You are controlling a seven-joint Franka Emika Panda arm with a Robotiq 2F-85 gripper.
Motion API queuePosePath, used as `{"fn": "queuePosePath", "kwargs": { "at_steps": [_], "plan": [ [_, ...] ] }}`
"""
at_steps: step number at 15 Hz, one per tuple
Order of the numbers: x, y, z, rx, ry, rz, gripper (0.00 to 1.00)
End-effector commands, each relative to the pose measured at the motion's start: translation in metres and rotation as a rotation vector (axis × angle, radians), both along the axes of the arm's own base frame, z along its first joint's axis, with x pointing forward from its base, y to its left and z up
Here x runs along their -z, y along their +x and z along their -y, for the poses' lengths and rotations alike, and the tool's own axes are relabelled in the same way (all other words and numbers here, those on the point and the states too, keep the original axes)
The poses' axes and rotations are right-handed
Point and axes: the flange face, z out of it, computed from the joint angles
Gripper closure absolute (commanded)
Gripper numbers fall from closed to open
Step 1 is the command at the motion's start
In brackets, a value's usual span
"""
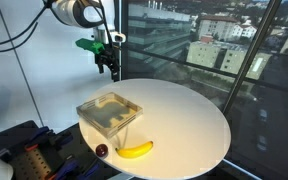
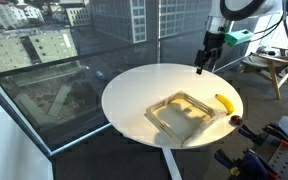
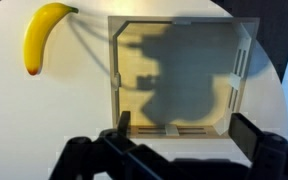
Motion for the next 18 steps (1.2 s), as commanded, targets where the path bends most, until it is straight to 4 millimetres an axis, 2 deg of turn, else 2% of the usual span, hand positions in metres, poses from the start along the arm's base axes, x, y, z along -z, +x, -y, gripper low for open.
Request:
{"fn": "queuePosePath", "kwargs": {
  "at_steps": [1,10,18],
  "plan": [
    [-0.011,-0.017,-0.015,0.007,0.025,-0.011,0.0],
    [-0.016,-0.042,-0.047,-0.039,0.023,-0.02,0.0],
    [-0.019,-0.058,-0.061,-0.025,0.025,-0.011,0.0]
  ]
}}
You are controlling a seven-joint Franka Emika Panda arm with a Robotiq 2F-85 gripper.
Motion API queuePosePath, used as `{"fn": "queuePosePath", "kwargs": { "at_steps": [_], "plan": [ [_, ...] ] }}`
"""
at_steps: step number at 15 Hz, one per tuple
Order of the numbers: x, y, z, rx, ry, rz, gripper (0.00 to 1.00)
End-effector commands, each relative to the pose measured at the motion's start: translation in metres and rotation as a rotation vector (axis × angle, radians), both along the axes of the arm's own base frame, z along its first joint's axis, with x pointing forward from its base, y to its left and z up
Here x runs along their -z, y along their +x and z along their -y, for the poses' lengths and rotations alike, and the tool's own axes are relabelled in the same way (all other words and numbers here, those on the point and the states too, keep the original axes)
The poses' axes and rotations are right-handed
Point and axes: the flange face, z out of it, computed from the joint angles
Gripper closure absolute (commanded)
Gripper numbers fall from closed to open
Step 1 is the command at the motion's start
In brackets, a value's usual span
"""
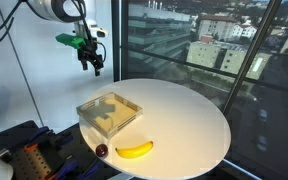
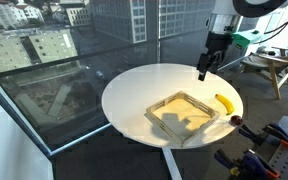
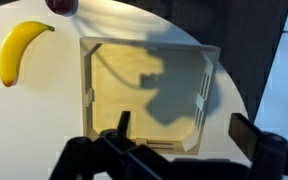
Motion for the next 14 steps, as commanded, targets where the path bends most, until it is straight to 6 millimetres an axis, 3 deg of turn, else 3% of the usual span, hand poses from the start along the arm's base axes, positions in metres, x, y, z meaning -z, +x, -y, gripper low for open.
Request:
{"fn": "queuePosePath", "kwargs": {
  "at_steps": [1,9,10,14],
  "plan": [
    [-0.0071,-0.0137,-0.0041,0.04,0.013,0.001,0.0],
    [-0.0081,-0.0227,-0.004,0.091,0.011,0.005,0.0],
    [-0.0027,-0.0144,-0.0021,0.061,-0.003,0.004,0.0],
    [-0.0032,-0.0159,-0.0019,0.065,-0.003,0.005,0.0]
  ]
}}
